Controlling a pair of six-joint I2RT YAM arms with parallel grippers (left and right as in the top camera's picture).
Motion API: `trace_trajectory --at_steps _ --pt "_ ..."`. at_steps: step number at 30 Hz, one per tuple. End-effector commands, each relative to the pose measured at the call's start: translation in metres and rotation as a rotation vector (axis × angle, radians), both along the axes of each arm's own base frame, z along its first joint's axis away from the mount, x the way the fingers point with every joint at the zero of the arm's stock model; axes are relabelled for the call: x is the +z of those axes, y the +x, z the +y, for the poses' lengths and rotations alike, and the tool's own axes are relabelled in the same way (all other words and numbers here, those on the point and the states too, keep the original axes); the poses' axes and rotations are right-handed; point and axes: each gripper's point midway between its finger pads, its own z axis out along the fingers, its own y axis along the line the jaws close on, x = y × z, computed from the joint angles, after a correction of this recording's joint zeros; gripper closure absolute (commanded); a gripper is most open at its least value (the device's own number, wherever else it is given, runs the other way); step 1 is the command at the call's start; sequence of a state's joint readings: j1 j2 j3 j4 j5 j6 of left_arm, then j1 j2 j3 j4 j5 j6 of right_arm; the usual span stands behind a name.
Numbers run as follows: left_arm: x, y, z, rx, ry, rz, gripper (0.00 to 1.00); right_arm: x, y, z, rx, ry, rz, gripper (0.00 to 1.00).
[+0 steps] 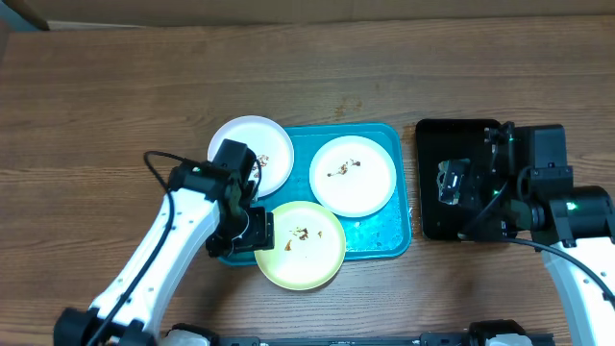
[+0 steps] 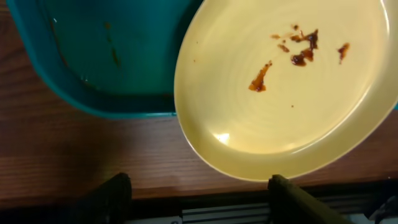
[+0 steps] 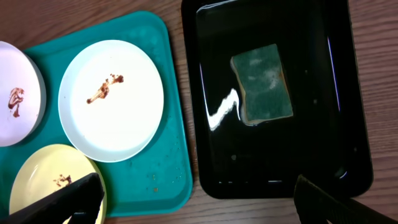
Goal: Clean dirty plates on tray and stack at the side
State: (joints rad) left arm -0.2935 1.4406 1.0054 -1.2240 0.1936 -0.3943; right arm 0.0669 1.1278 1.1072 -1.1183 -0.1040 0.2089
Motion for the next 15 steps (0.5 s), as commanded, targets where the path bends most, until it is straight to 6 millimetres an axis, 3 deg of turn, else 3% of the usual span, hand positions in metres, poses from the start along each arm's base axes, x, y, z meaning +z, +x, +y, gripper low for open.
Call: trace_trajectory --at_steps 1,11,15 --pt "-0.015 -0.004 0.002 0.012 0.027 0.045 0.32 0.011 0.006 0.001 0.002 -0.003 -0.039 0.00" --pt "-0.051 -0.004 0.003 0.010 0.068 0.155 0.51 0.011 0.006 0.001 0.002 -0.002 -0.038 0.00" --pt "-0.061 -0.003 0.003 0.009 0.075 0.178 0.53 0.011 0.006 0.001 0.002 -0.002 -0.038 0.00"
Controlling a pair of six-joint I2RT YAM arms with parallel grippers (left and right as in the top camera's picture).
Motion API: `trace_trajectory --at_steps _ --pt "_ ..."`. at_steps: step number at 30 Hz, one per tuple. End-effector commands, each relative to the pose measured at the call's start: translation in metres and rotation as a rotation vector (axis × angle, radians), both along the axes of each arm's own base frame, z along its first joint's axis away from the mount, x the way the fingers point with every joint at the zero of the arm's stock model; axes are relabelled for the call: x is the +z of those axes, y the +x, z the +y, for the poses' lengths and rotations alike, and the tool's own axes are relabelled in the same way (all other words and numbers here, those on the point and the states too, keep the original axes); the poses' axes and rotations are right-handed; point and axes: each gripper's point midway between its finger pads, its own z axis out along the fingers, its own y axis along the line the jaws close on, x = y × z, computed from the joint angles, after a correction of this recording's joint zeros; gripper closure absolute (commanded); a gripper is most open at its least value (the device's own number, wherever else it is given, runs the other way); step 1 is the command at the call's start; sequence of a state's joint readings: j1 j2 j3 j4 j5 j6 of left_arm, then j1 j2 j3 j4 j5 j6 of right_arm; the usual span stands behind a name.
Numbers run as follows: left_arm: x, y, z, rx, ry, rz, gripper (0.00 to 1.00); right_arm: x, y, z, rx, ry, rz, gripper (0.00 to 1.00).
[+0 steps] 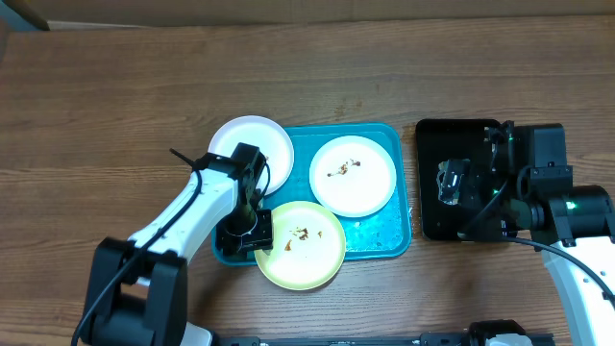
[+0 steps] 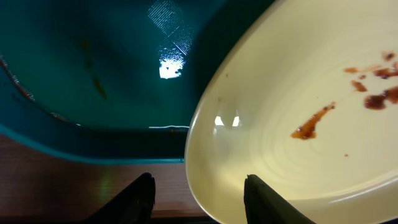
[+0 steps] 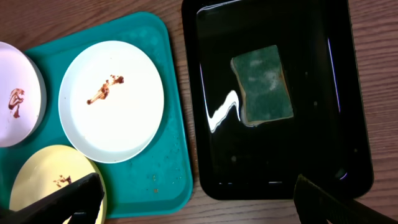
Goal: Clean dirty plates on tray and stack at the side
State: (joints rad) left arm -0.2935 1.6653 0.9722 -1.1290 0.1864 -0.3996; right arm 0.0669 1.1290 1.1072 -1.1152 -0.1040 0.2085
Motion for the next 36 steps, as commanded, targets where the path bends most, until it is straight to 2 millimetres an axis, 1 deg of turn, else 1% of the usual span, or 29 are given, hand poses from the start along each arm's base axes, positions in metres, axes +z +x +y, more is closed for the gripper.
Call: trace_trajectory --at_steps 1,2,3,5,6,12,16,19,21,23,26,31,35,36 --pt "-0.009 -0.002 0.001 0.004 0.021 0.024 0.59 0.011 0.005 0.001 0.001 -0.002 -0.036 0.00" --pt "-0.012 -0.001 0.001 0.004 0.021 0.025 0.67 0.011 0.005 0.001 0.001 -0.003 -0.036 0.00" --pt "-0.013 0.000 0.001 0.005 0.020 0.024 0.79 0.011 0.005 0.001 0.001 -0.002 -0.036 0.00" --pt "-0.013 0.001 0.000 0.005 0.019 0.020 0.91 0.011 0.005 0.001 0.001 -0.002 -0.035 0.00" --pt "-0.014 0.002 0.000 0.005 0.018 0.017 0.95 0.011 0.005 0.001 0.001 -0.002 -0.035 0.00" --pt "-0.014 0.003 0.000 0.012 0.018 0.013 0.96 0.011 0.006 0.000 0.001 -0.003 -0.037 0.00" --pt "-0.014 0.003 0.000 0.018 0.019 0.011 0.96 0.006 0.012 0.001 0.002 -0.004 -0.029 0.01" --pt "-0.014 0.003 0.000 0.023 0.021 0.012 0.96 -0.006 0.020 0.002 0.054 -0.033 -0.001 0.04" --pt "-0.014 0.003 0.000 0.023 0.020 0.012 0.96 -0.019 0.026 0.001 0.083 -0.054 0.032 0.05" --pt "-0.014 0.003 0.000 0.023 0.021 0.012 0.96 -0.031 0.032 -0.003 0.077 -0.079 0.065 0.07" --pt "-0.014 0.003 0.000 0.023 0.020 0.013 0.96 -0.046 0.046 -0.007 0.067 -0.111 0.082 0.14" --pt "-0.014 0.004 0.000 0.023 0.020 0.011 0.96 -0.064 0.070 -0.033 0.004 -0.255 0.080 0.20" --pt "-0.014 0.004 0.000 0.029 0.022 0.012 0.96 -0.079 0.077 -0.041 -0.014 -0.307 0.108 0.20" --pt "-0.014 0.004 0.000 0.030 0.022 0.010 0.96 -0.083 0.078 -0.042 -0.015 -0.313 0.118 0.22"
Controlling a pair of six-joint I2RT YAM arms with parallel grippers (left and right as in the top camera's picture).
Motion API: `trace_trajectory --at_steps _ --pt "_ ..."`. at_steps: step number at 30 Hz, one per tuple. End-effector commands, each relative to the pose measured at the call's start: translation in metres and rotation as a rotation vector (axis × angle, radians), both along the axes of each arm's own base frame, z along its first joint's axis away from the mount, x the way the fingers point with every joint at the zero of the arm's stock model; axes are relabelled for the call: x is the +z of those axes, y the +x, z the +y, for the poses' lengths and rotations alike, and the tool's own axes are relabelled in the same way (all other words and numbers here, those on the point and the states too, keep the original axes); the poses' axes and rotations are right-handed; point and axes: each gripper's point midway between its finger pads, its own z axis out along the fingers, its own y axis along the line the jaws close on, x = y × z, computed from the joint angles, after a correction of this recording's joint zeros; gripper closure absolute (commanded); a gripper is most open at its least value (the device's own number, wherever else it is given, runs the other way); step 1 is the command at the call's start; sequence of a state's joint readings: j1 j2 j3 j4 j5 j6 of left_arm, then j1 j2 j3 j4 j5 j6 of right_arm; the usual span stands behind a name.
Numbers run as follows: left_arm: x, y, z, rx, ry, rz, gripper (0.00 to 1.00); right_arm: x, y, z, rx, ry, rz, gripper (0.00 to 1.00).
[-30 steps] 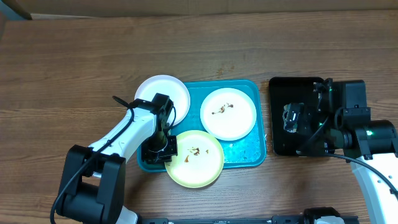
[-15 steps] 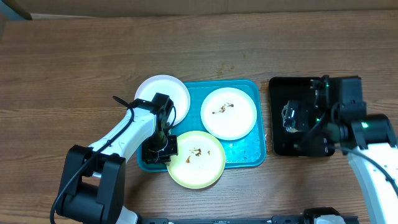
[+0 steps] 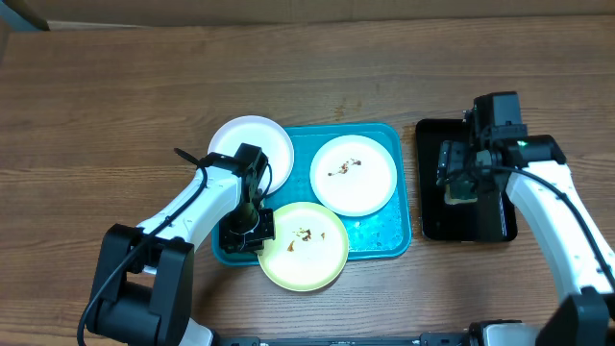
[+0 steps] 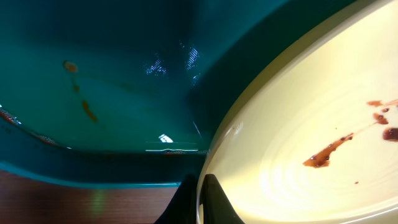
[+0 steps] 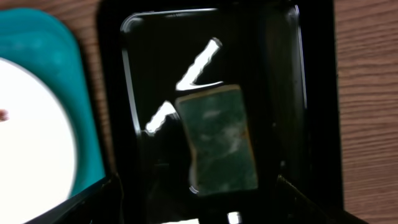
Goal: Clean dirty plates on tray and stack at the side
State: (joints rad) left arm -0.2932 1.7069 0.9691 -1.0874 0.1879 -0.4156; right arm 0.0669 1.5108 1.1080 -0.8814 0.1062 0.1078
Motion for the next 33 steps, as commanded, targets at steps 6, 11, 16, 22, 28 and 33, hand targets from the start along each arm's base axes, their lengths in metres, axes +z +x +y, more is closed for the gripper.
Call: trace_trajectory --at_steps 6,11,16,22,28,33 --pt "-0.003 0.000 0.001 0.014 0.016 0.000 0.96 -0.028 0.014 -0.012 -0.017 -0.079 0.056 0.26" --pt "-0.003 0.000 0.001 0.014 0.016 0.000 0.96 -0.053 0.011 -0.015 -0.024 -0.084 0.129 0.28" --pt "-0.003 0.000 0.001 0.014 0.016 0.000 0.96 -0.077 0.009 -0.021 -0.039 -0.086 0.189 0.28" --pt "-0.003 0.001 0.001 0.014 0.016 -0.001 0.96 -0.083 0.011 -0.025 -0.051 -0.085 0.192 0.34" --pt "-0.004 0.001 0.001 0.015 0.015 -0.003 0.96 -0.087 0.007 -0.025 -0.066 -0.082 0.202 0.56" --pt "-0.004 0.001 0.001 0.022 0.017 -0.002 0.96 -0.087 0.003 -0.025 -0.126 -0.067 0.210 0.69"
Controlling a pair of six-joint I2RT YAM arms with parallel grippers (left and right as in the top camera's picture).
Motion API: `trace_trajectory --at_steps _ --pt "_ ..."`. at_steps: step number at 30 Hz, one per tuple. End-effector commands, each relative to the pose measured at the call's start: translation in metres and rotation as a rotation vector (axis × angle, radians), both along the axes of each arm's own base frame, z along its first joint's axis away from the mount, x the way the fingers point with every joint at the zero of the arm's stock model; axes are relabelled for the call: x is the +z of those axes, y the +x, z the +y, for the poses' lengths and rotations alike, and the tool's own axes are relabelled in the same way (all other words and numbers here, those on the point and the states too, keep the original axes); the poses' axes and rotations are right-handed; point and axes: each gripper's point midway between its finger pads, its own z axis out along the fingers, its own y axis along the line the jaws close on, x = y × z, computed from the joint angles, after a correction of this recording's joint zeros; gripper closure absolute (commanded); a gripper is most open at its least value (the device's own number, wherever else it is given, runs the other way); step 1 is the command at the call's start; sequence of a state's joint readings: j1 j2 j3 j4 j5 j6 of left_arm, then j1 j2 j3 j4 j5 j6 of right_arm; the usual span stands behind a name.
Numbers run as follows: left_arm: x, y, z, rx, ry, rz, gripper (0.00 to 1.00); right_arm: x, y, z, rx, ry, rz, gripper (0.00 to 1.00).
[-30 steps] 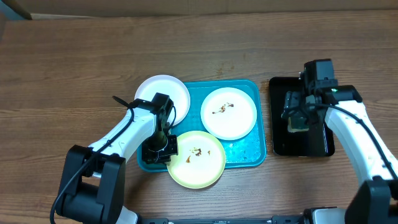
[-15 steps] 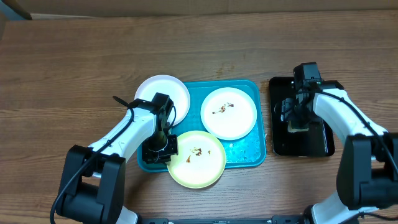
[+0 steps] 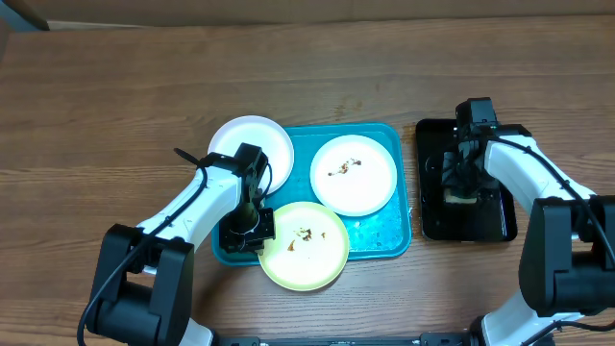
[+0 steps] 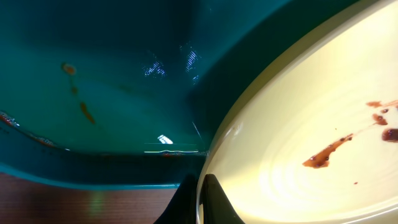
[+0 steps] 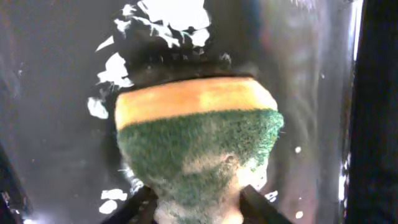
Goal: Clean dirty plates on tray and stack at the side
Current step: 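Grasp the green sponge with the right gripper and lift it from the black tray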
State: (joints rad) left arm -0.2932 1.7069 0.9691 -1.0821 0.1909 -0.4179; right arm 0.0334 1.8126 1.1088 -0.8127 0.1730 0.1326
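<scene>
A yellow plate (image 3: 303,245) with brown smears lies at the front of the teal tray (image 3: 384,240), overhanging its front edge. My left gripper (image 3: 252,231) is shut on the plate's left rim; in the left wrist view the gripper (image 4: 200,193) pinches the edge of the yellow plate (image 4: 311,143). Two smeared white plates (image 3: 353,175) (image 3: 252,149) also sit on the tray. My right gripper (image 5: 198,205) is down in the black tray (image 5: 50,93), shut on the green-and-yellow sponge (image 5: 199,137), which bulges between the fingers.
The black tray (image 3: 495,226) holds wet patches and stands right of the teal tray. The left white plate hangs over the teal tray's left corner. Bare wooden table surrounds both trays.
My right gripper was open above the sponge and is now down in the black tray, shut on it. The left gripper still holds the yellow plate's rim, unmoved.
At first my left gripper was open before the yellow plate and the right hovered high over the black tray. The left then stood closer to the rim, later shut on it. The right was over the sponge, and now grips it.
</scene>
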Motion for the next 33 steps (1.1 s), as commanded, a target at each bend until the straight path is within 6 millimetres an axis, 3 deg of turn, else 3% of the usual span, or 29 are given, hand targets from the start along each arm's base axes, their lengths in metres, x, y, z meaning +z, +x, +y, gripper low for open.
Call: trace_trajectory --at_steps 1,3,7,14,19,22,29,33 --pt "-0.003 0.000 0.002 0.019 0.021 0.002 0.96 0.003 0.002 -0.002 -0.066 0.002 -0.017 0.75" --pt "-0.004 0.000 0.002 0.019 0.021 0.001 0.96 0.002 0.002 0.001 -0.081 0.023 -0.017 0.80" --pt "-0.003 0.000 0.002 0.018 0.020 0.001 0.96 -0.002 -0.001 0.012 -0.075 0.082 -0.011 0.82" --pt "-0.003 0.000 0.002 0.018 0.020 0.001 0.96 -0.018 -0.016 0.012 -0.079 0.086 0.018 0.83" --pt "-0.003 0.000 0.002 0.019 0.018 0.002 0.96 -0.013 -0.014 0.019 -0.076 0.123 0.023 0.87" --pt "-0.003 0.001 0.000 0.020 0.013 -0.001 0.96 0.003 -0.008 0.019 -0.076 0.122 0.029 0.96" --pt "-0.004 0.002 0.000 0.020 0.011 -0.003 0.96 0.066 0.015 0.022 -0.071 0.144 -0.030 0.96" --pt "-0.004 0.002 0.000 0.020 0.011 -0.006 0.96 0.096 0.018 0.030 -0.060 0.191 -0.094 0.96"
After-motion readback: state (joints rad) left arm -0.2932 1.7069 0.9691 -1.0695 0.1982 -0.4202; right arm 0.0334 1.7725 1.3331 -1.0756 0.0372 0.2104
